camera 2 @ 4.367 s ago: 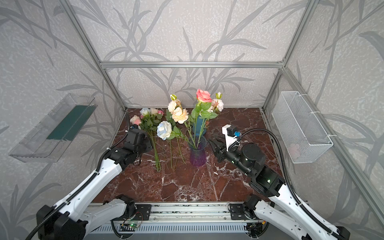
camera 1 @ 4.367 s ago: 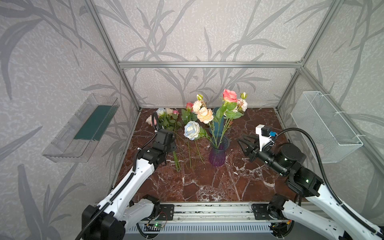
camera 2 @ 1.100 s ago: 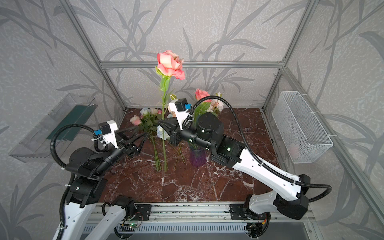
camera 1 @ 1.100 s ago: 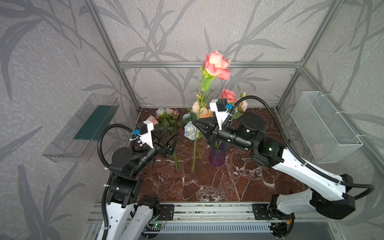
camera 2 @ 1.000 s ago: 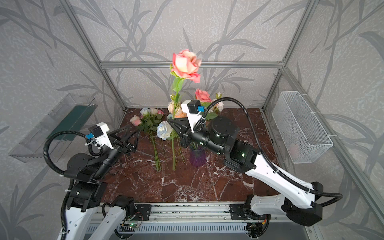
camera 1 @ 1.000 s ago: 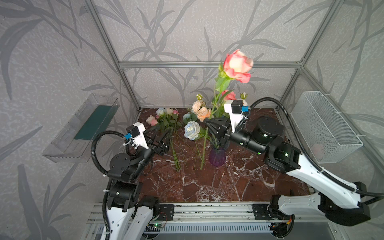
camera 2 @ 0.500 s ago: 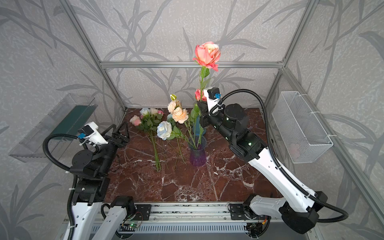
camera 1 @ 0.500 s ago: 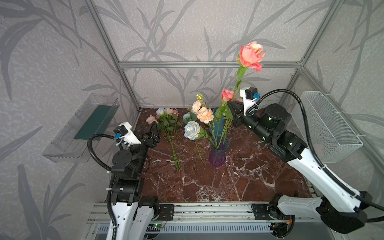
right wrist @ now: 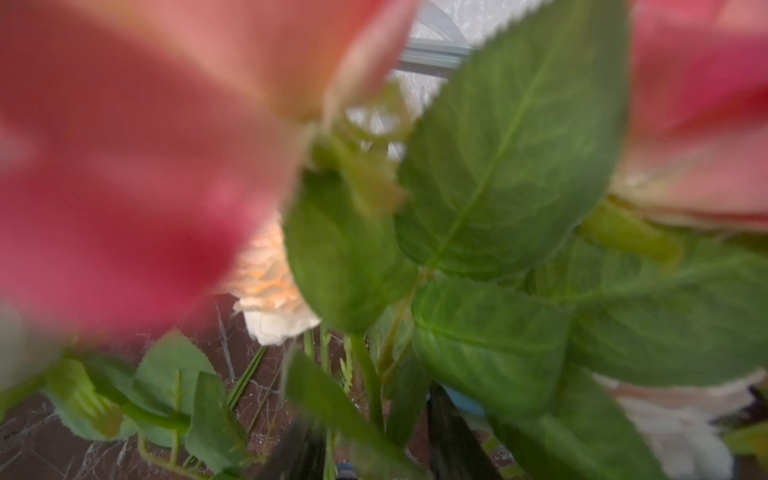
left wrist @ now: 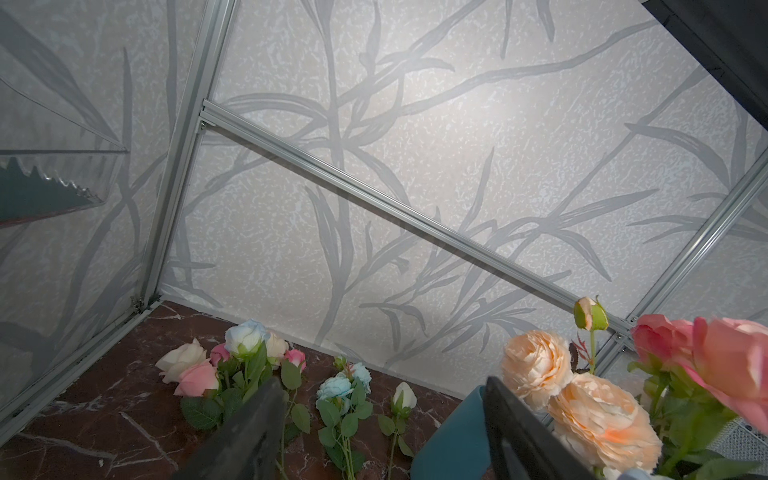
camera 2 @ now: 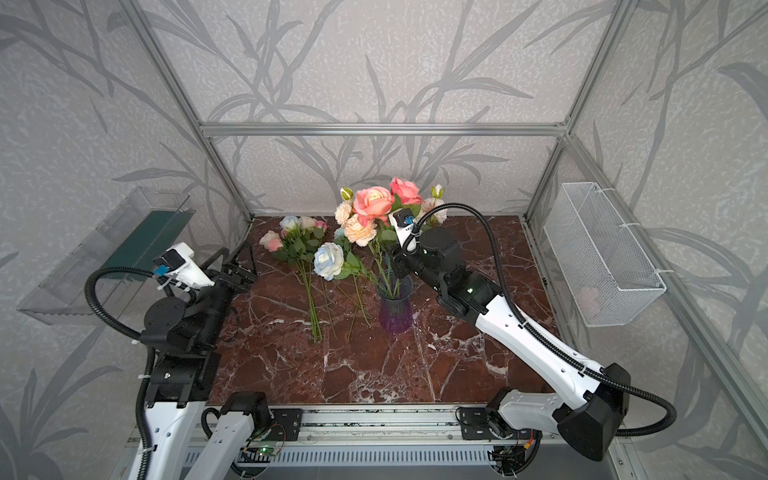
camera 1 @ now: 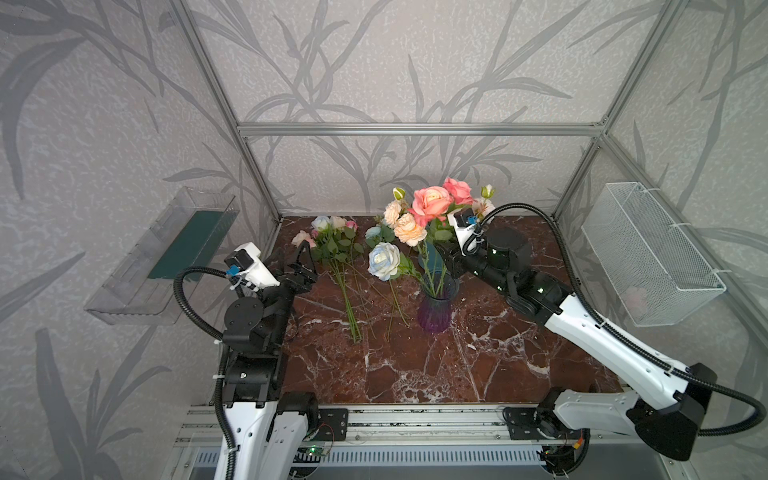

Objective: Arrange the flowers into the vase
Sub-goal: 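Lower the pink rose stem into the glass vase with the right gripper, then open right gripper and withdraw while left gripper reaches to the rose stems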

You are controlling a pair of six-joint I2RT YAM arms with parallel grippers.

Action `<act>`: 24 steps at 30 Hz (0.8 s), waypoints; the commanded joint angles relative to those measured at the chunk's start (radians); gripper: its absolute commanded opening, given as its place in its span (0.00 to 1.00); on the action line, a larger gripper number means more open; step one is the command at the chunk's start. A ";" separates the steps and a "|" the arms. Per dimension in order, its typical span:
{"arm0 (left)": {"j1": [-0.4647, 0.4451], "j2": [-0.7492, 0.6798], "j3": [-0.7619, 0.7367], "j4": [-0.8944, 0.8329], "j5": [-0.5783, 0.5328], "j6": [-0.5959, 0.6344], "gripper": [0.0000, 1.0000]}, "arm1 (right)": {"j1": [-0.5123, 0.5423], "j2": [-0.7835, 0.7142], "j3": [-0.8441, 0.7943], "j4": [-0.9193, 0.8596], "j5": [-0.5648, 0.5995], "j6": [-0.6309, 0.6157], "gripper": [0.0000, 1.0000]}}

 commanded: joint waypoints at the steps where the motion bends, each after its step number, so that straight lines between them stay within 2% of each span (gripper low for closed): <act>1: 0.007 0.010 -0.006 0.017 -0.010 -0.015 0.76 | -0.003 -0.068 -0.023 0.031 0.020 0.025 0.42; 9: 0.007 0.131 0.032 -0.050 -0.028 -0.039 0.76 | -0.002 -0.263 -0.088 -0.007 0.020 0.112 0.42; 15: 0.014 0.379 0.152 -0.250 -0.059 -0.070 0.74 | -0.002 -0.443 -0.221 -0.008 0.048 0.189 0.42; 19: 0.019 0.567 0.230 -0.343 -0.007 -0.084 0.68 | -0.002 -0.529 -0.339 -0.036 0.092 0.225 0.42; 24: 0.023 0.719 0.271 -0.397 0.022 -0.080 0.64 | -0.001 -0.594 -0.478 -0.068 0.117 0.279 0.42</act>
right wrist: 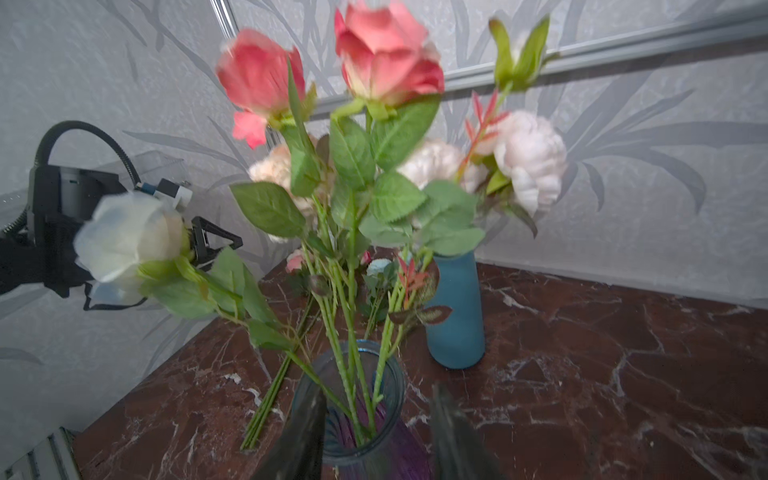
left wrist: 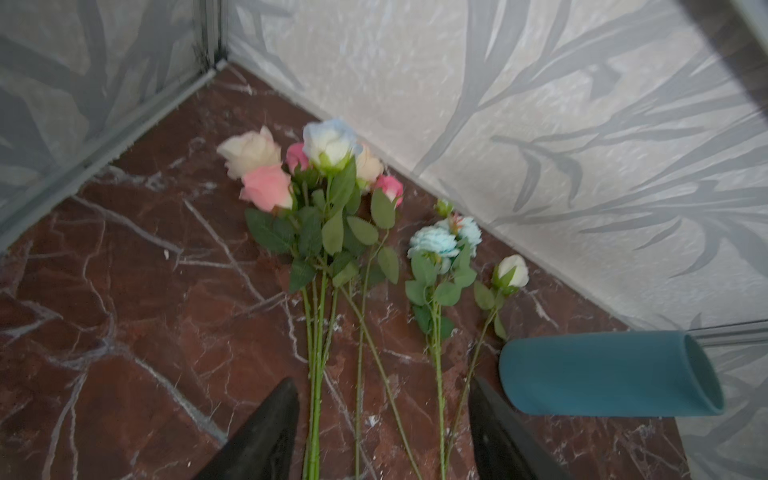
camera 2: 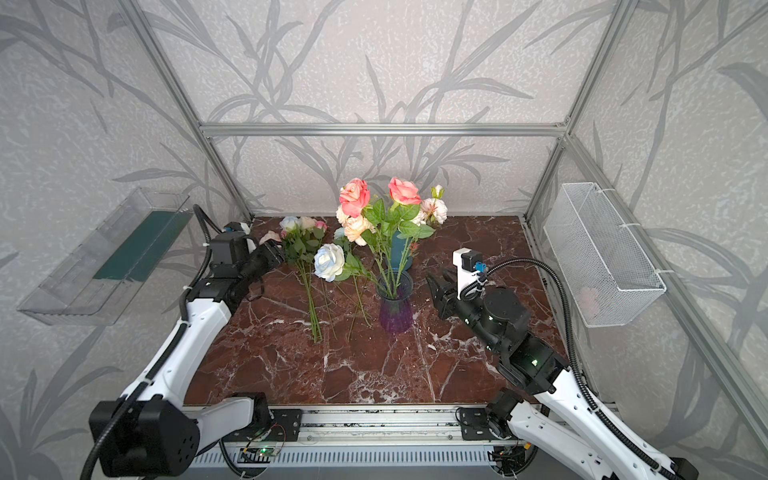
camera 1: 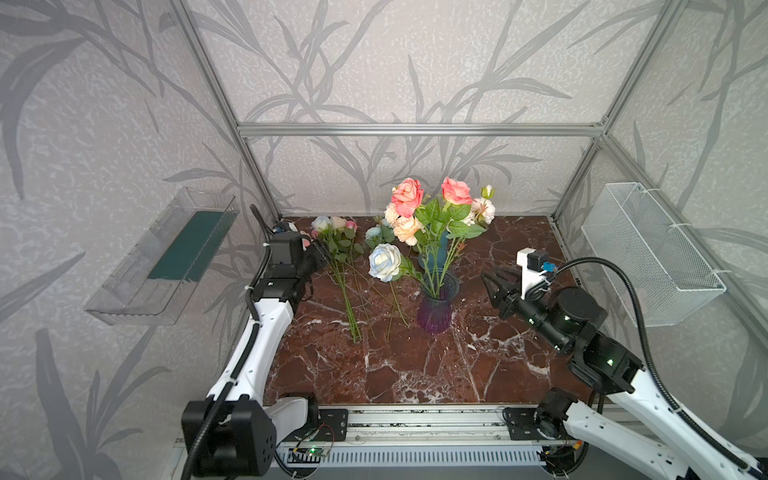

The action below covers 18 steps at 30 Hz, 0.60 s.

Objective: Arrange the flowers into the vase
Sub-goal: 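Open right gripper and withdraw while left gripper reaches to the rose stems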

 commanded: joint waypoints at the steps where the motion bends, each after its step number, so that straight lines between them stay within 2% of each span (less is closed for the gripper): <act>1: 0.006 0.066 0.054 -0.108 0.019 -0.004 0.64 | -0.002 -0.031 -0.058 -0.043 0.040 0.051 0.42; 11: 0.000 0.320 0.149 -0.192 0.106 -0.003 0.43 | -0.003 -0.077 -0.146 -0.051 0.016 0.108 0.42; 15: -0.021 0.462 0.268 -0.276 0.144 -0.011 0.36 | -0.002 -0.072 -0.167 -0.028 -0.016 0.138 0.42; 18: -0.062 0.534 0.339 -0.312 0.103 -0.002 0.34 | -0.003 -0.078 -0.191 -0.016 -0.020 0.152 0.42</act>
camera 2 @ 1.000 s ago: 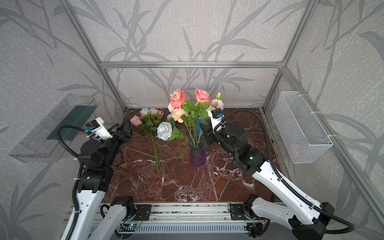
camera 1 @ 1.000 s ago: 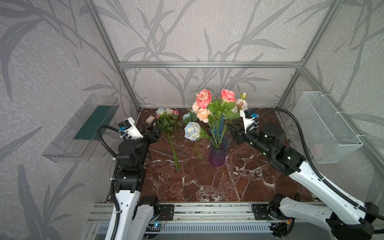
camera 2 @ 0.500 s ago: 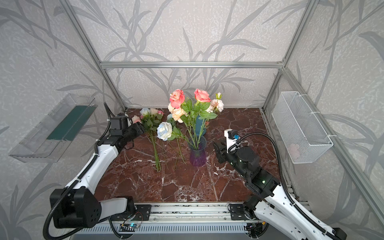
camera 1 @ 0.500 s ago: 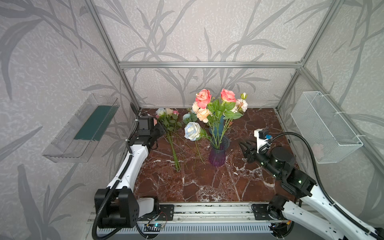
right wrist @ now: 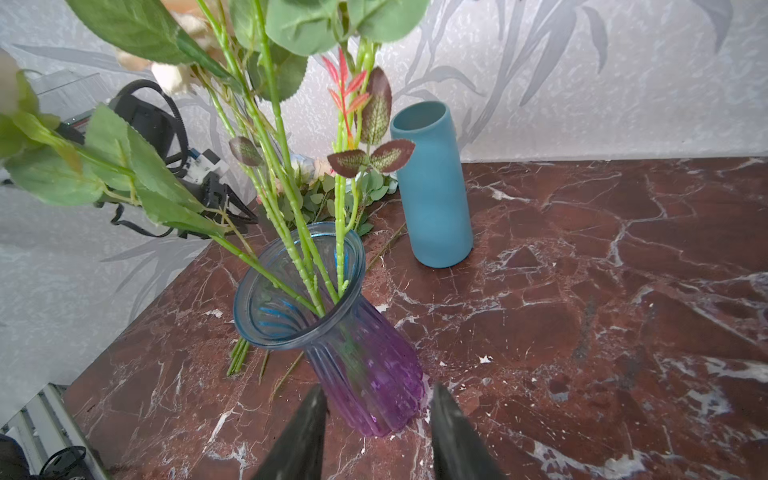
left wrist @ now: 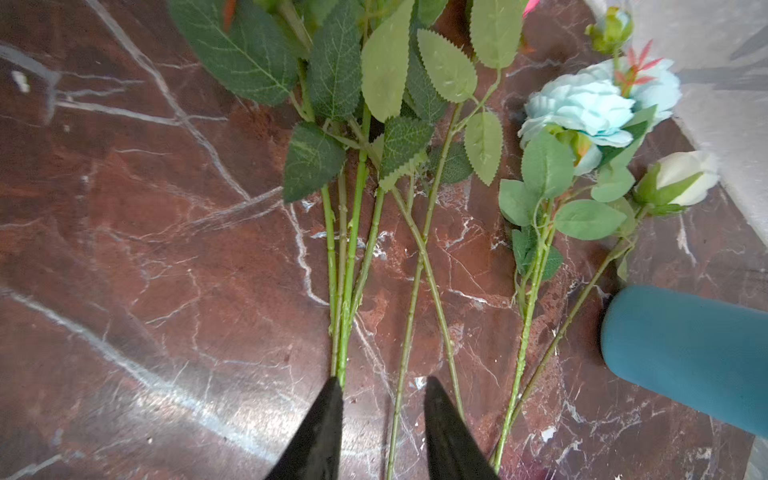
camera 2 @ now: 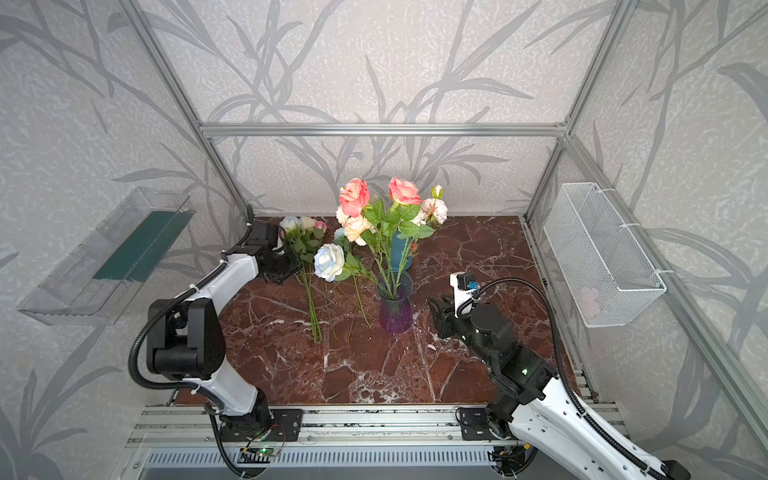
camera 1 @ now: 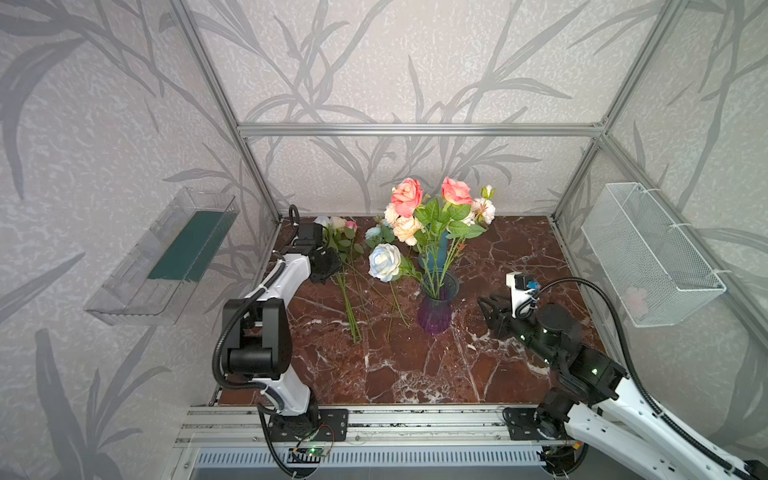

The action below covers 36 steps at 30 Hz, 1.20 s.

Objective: Arrange the flowers into the vase
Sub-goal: 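Open right gripper and withdraw while left gripper reaches to the rose stems, then close left gripper on the stem of a pale blue rose and lift it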

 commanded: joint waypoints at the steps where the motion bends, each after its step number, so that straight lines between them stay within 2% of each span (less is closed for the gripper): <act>1: -0.053 0.049 0.076 -0.088 -0.029 0.011 0.34 | -0.003 -0.014 -0.027 0.033 -0.012 0.034 0.42; 6: -0.108 0.114 0.111 -0.079 -0.105 -0.036 0.36 | -0.004 -0.045 -0.068 0.036 -0.009 0.046 0.42; 9: -0.129 0.137 0.104 0.001 -0.059 -0.088 0.37 | -0.003 -0.069 -0.086 0.025 0.005 0.042 0.42; 11: -0.173 0.165 0.140 0.010 -0.050 -0.093 0.37 | -0.003 -0.080 -0.091 0.015 0.012 0.037 0.42; 14: -0.259 0.228 0.217 -0.021 -0.095 -0.070 0.37 | -0.003 -0.090 -0.100 0.003 0.018 0.031 0.42; 17: -0.302 0.276 0.237 -0.007 -0.122 -0.085 0.37 | -0.004 -0.101 -0.109 0.005 0.010 0.033 0.42; 25: -0.341 0.354 0.198 0.097 -0.044 -0.109 0.38 | -0.005 -0.145 -0.111 -0.038 -0.012 0.032 0.43; 27: -0.347 0.386 0.220 0.080 -0.028 -0.094 0.35 | -0.005 -0.148 -0.107 -0.045 -0.014 0.030 0.43; 33: -0.354 0.388 0.214 0.059 -0.077 -0.059 0.24 | -0.005 -0.162 -0.097 -0.059 -0.020 0.042 0.43; 36: -0.354 0.358 0.215 0.037 -0.102 -0.031 0.12 | -0.005 -0.162 -0.085 -0.076 -0.024 0.041 0.43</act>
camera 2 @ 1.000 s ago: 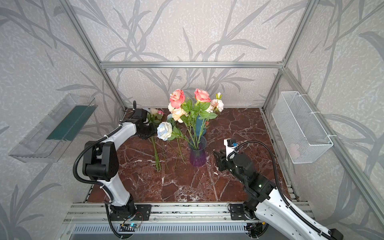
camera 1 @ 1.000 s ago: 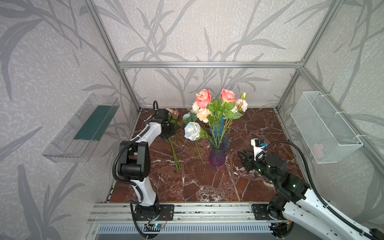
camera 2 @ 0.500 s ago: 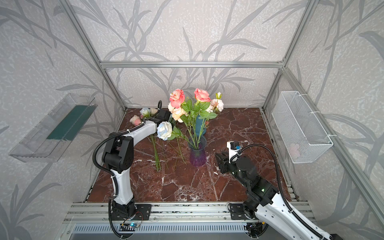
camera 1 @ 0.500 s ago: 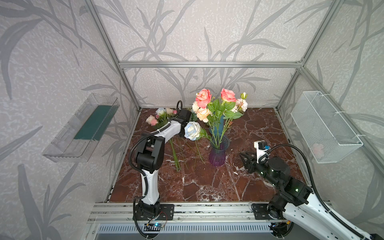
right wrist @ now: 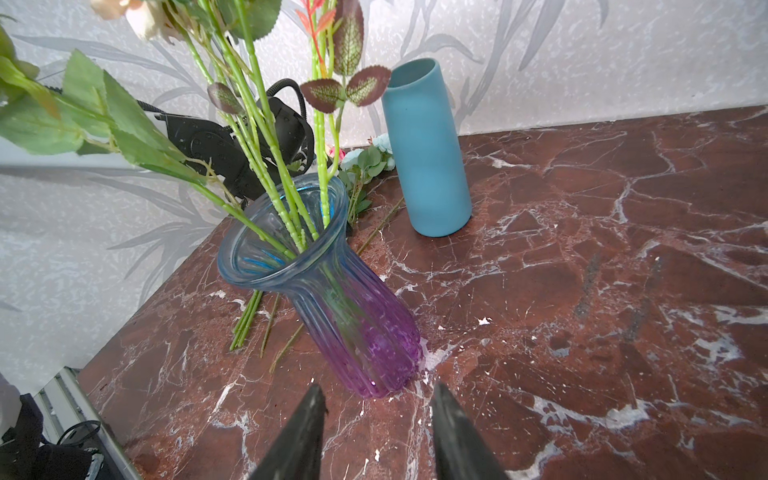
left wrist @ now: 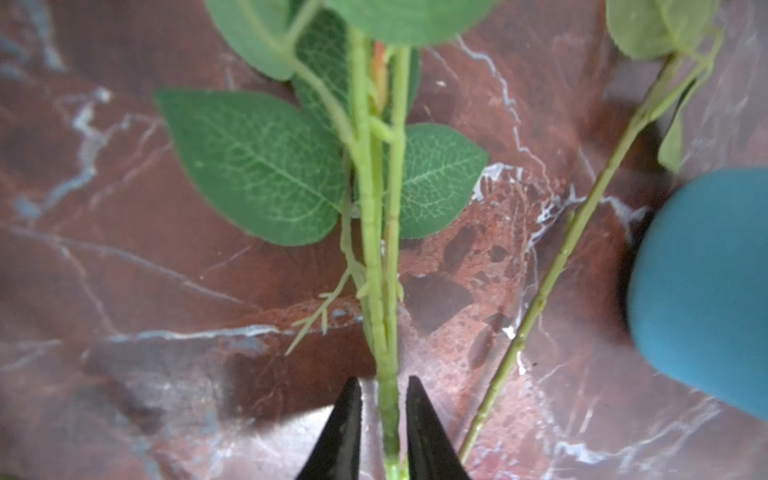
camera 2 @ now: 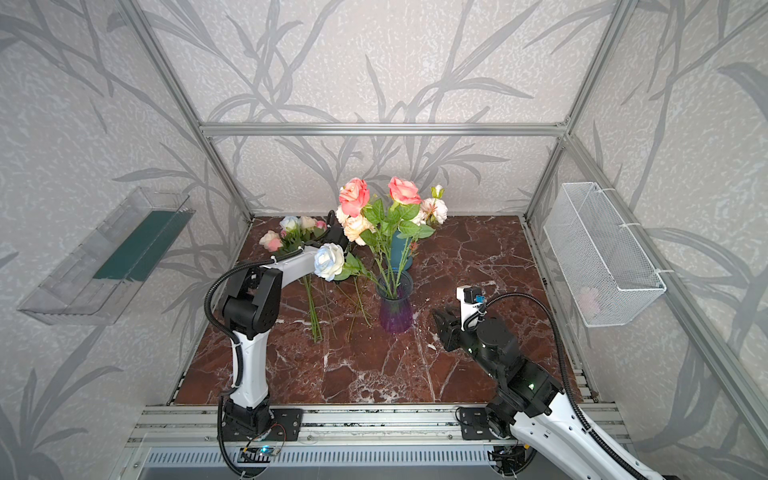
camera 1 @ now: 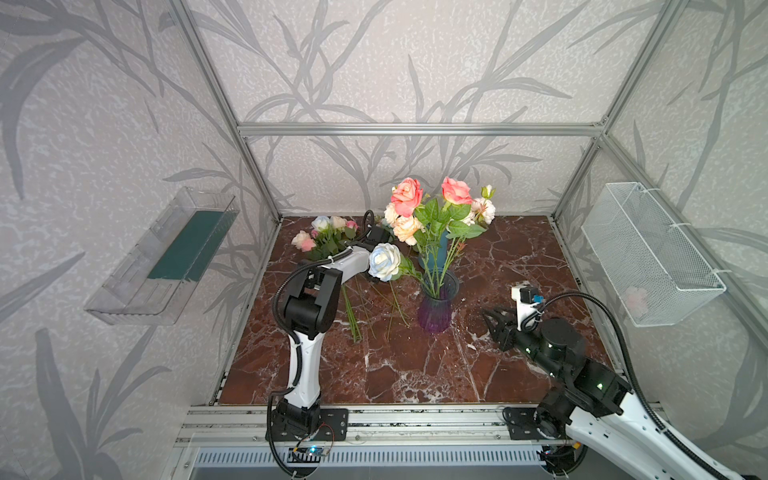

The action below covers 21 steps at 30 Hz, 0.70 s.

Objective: Arrange the flowers into the vase
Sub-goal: 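Close left gripper on the stem of a pale blue rose and lift it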

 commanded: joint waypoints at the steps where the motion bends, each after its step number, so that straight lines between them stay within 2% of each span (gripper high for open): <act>1: -0.004 -0.032 -0.004 -0.044 -0.044 0.036 0.08 | -0.005 -0.010 0.021 -0.020 -0.011 0.007 0.43; 6: 0.012 -0.127 -0.014 -0.050 -0.066 0.041 0.02 | -0.005 -0.006 0.047 -0.034 -0.020 0.000 0.43; 12: 0.037 -0.325 -0.029 -0.054 -0.093 0.052 0.00 | -0.005 -0.009 0.079 -0.051 -0.034 0.002 0.42; 16: 0.054 -0.507 -0.100 -0.044 -0.147 0.057 0.00 | -0.005 -0.013 0.112 -0.071 -0.053 -0.006 0.41; 21: 0.057 -0.800 -0.221 0.011 -0.235 0.155 0.00 | -0.005 0.017 0.198 -0.074 -0.146 -0.055 0.41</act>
